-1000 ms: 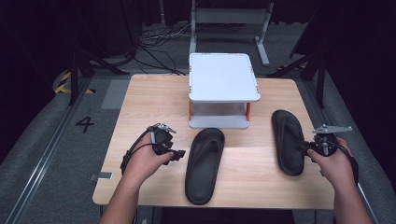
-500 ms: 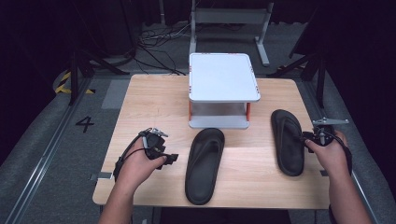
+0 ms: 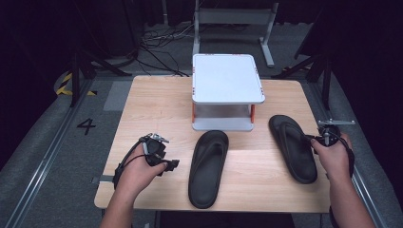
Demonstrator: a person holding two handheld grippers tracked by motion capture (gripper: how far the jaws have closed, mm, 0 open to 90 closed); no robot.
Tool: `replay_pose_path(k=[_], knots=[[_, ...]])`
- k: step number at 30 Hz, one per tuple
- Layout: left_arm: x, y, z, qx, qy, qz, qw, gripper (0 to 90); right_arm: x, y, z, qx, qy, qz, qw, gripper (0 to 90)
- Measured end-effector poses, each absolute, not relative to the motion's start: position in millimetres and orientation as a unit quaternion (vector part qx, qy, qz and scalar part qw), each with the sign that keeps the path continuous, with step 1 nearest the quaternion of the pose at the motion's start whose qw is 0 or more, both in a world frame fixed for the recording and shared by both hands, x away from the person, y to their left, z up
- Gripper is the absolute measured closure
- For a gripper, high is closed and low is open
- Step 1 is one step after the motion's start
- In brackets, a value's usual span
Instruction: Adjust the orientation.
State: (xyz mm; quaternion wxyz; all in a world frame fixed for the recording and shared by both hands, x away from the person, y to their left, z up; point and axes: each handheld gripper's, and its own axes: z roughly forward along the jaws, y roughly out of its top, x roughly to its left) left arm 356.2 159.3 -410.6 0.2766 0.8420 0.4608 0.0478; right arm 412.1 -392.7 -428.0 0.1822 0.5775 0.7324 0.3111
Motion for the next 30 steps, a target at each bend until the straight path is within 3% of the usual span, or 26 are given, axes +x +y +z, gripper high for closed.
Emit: replay_pose_path(k=[11, 22, 30], knots=[[367.7, 140.9, -417.1, 0.857, 0.44, 0.025, 0.265, 37.3, 368.6, -319.0, -407.9, 0.49, 0.796, 0.324, 0.147, 75.8], [362.1, 129.7, -434.2, 0.87, 0.436, -0.009, 0.231, 41.4, 371.3, -274.6, -424.3, 0.48, 0.813, 0.298, 0.14, 75.2], [357.1, 126.5, -440.0, 0.873, 0.429, -0.039, 0.23, 47.9, 372.3, -252.8, -427.5, 0.474, 0.816, 0.315, 0.1, 72.8]])
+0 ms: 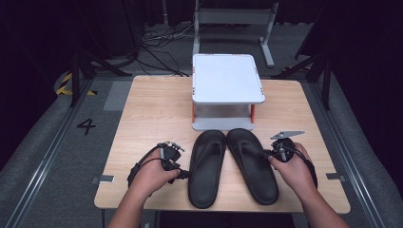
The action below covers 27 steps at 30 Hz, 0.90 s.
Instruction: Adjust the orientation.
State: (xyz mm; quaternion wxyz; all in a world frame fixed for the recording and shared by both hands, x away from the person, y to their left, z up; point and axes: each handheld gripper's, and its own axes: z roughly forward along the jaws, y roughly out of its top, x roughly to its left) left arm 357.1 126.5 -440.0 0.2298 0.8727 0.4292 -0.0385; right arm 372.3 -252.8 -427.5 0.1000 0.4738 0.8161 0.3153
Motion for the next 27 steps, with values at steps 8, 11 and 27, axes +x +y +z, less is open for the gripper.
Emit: replay_pose_path(k=[8, 11, 27], knots=[[357.9, 127.6, -439.3, 0.873, 0.428, -0.052, 0.226, 51.4, 377.4, -249.4, -433.1, 0.489, 0.799, 0.347, 0.032, 71.0], [358.2, 123.8, -437.8, 0.879, 0.418, -0.06, 0.224, 54.7, 380.3, -248.7, -436.3, 0.496, 0.792, 0.356, 0.004, 69.8], [369.2, 114.7, -443.7, 0.872, 0.411, -0.039, 0.261, 43.9, 367.0, -239.4, -444.4, 0.499, 0.777, 0.384, -0.031, 52.1]])
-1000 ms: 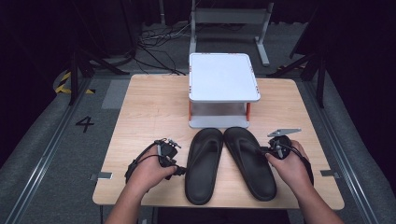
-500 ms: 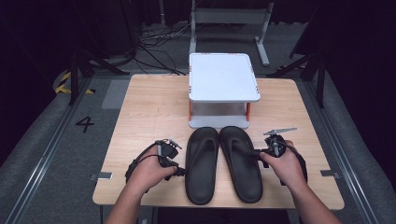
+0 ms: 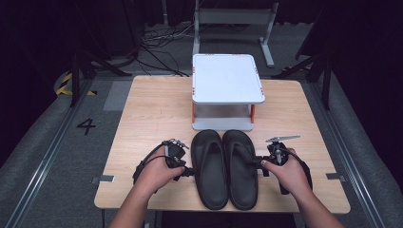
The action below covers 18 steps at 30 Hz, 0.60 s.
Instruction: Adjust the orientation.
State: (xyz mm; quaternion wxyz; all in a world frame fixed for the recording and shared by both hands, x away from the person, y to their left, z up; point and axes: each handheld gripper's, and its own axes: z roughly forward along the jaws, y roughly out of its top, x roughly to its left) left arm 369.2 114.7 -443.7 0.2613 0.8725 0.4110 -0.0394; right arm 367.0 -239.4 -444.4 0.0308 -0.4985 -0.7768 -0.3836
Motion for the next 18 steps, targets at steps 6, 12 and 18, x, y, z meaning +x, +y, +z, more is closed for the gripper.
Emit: replay_pose_path(k=[6, 12, 18], knots=[[376.4, 113.1, -443.1, 0.871, 0.412, -0.045, 0.266, 43.9, 360.9, -240.8, -444.0, -0.501, -0.776, -0.382, 0.029, 55.1], [379.9, 107.3, -439.9, 0.863, 0.399, -0.007, 0.309, 51.4, 358.6, -239.9, -443.6, -0.488, -0.786, -0.378, 0.016, 51.1], [378.3, 109.7, -435.7, 0.863, 0.402, -0.005, 0.306, 45.6, 355.5, -239.2, -433.2, -0.463, -0.804, -0.371, -0.045, 47.2]])
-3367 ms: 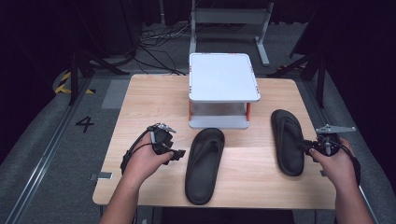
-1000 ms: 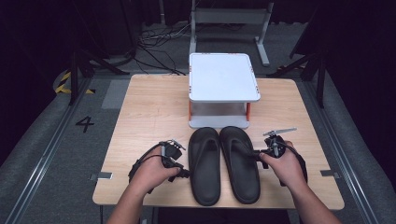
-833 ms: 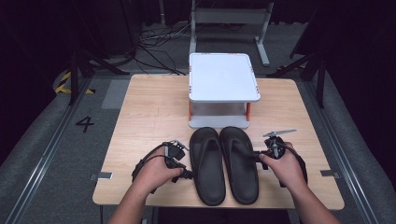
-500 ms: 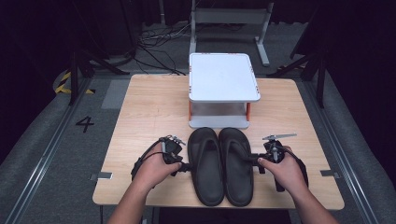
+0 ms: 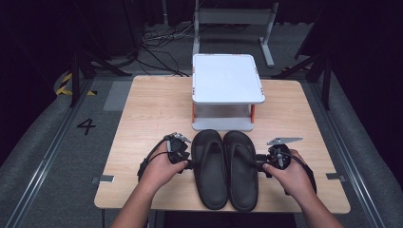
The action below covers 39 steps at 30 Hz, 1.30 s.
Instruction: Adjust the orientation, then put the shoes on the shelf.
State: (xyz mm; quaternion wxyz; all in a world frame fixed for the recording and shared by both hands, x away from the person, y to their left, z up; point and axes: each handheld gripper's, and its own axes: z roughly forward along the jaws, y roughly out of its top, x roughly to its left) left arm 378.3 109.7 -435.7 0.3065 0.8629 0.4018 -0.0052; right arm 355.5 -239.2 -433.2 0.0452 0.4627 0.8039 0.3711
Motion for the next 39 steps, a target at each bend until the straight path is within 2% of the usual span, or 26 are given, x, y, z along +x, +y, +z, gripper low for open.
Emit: replay_pose_path(k=[5, 10, 26, 33, 39], knots=[[375.9, 123.7, -420.9, 0.854, 0.411, 0.025, 0.318, 42.1, 348.9, -233.0, -418.3, 0.431, 0.817, 0.372, 0.089, 46.1], [376.1, 138.2, -413.3, 0.844, 0.423, 0.034, 0.329, 39.0, 339.3, -221.2, -410.0, 0.402, 0.829, 0.374, 0.104, 45.0], [366.0, 154.8, -414.3, 0.838, 0.439, 0.042, 0.321, 37.9, 333.4, -180.5, -418.8, 0.391, 0.845, 0.358, 0.075, 39.7], [355.4, 164.8, -418.2, 0.832, 0.454, 0.044, 0.315, 37.9, 338.1, -162.6, -428.4, 0.374, 0.863, 0.336, 0.044, 37.0], [345.6, 177.2, -421.5, 0.826, 0.47, 0.046, 0.308, 37.8, 344.0, -149.5, -431.0, 0.369, 0.871, 0.319, 0.063, 35.4]])
